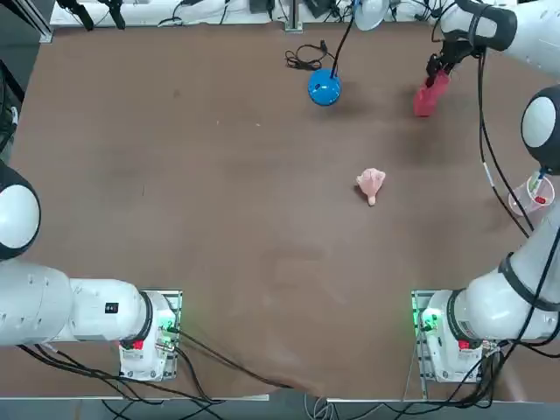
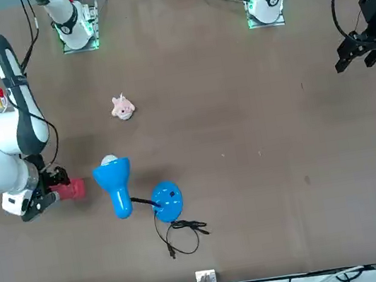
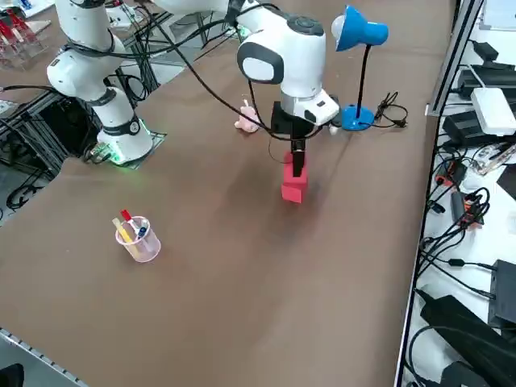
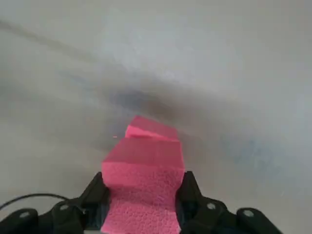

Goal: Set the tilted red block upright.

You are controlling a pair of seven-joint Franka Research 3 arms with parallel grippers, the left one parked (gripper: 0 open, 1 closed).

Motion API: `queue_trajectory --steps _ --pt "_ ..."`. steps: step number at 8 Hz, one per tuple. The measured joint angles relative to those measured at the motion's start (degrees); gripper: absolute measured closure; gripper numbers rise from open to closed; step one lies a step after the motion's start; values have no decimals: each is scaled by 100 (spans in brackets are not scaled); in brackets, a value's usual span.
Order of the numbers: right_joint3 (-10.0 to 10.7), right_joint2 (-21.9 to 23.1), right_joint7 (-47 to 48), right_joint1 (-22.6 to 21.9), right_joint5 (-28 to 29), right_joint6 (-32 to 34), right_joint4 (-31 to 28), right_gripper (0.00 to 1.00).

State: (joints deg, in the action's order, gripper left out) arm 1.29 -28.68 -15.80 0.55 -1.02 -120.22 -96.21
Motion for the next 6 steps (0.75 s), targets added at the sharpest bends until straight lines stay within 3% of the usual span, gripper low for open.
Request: queue_trajectory --steps 3,6 --pt "7 4 1279 20 513 122 0 30" --pt "23 9 1517 109 613 -3 -16 30"
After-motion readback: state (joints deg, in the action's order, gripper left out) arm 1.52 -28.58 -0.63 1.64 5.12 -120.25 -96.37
